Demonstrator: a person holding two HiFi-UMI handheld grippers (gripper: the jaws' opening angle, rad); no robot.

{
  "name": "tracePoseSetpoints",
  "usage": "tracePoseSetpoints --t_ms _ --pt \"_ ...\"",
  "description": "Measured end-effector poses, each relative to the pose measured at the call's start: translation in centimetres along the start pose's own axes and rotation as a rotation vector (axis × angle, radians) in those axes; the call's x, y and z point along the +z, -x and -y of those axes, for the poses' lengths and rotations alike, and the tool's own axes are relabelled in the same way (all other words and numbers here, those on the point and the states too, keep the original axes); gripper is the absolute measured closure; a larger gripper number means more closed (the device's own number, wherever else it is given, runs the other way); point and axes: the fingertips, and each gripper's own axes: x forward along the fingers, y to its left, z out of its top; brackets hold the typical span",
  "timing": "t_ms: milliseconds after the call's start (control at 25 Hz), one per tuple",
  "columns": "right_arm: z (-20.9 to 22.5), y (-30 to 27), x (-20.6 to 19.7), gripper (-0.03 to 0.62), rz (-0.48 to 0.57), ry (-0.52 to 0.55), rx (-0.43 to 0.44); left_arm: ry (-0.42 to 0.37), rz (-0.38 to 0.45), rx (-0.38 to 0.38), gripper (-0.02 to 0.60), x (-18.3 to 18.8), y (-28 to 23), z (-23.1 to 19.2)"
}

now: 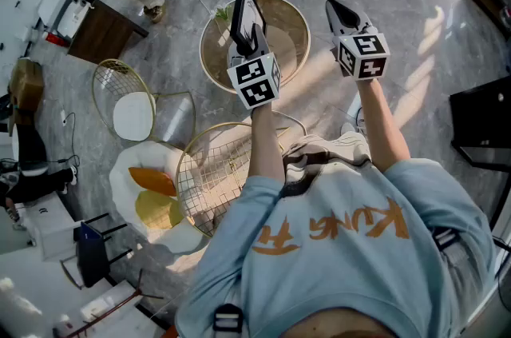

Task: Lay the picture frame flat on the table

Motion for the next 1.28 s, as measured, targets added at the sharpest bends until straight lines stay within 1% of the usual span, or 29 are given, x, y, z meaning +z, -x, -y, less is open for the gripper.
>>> tracePoseSetpoints --t_ms 320,560,720,920,1040,1160,1280 --pt "-0.9 -0.4 0.6 0.597 0.001 -0.008 -0.005 0.014 0.008 0.000 0.555 0.4 0.2 -0.9" --pt "-2.0 -0.8 1.3 0.597 -0.001 0.022 0.009 0.052 0.021 0.008 0.555 0.4 0.4 -2.0" --pt "-1.2 -0.4 1.0 0.597 -0.012 0.037 -0.009 0.088 0.015 0.006 0.555 -0.2 -0.2 -2.0" --pt "0.8 -0.5 0.8 0.597 -0.020 0.019 -0.047 0.084 0.007 -0.018 0.555 -0.5 -1.0 -1.5" --pt "0.6 -1.6 1.1 0.597 -0.014 0.017 -0.028 0.085 0.001 -0.010 0.555 -0.5 -1.6 -2.0" --pt "0.7 -3.9 1.1 0.597 -0.017 0.023 0.001 0.088 -0.008 0.004 0.555 -0.7 -3.2 -2.6" --pt "1.3 -6.4 0.8 0.597 -0.014 0.006 0.025 0.077 -0.019 0.021 0.555 -0.8 -5.2 -3.2"
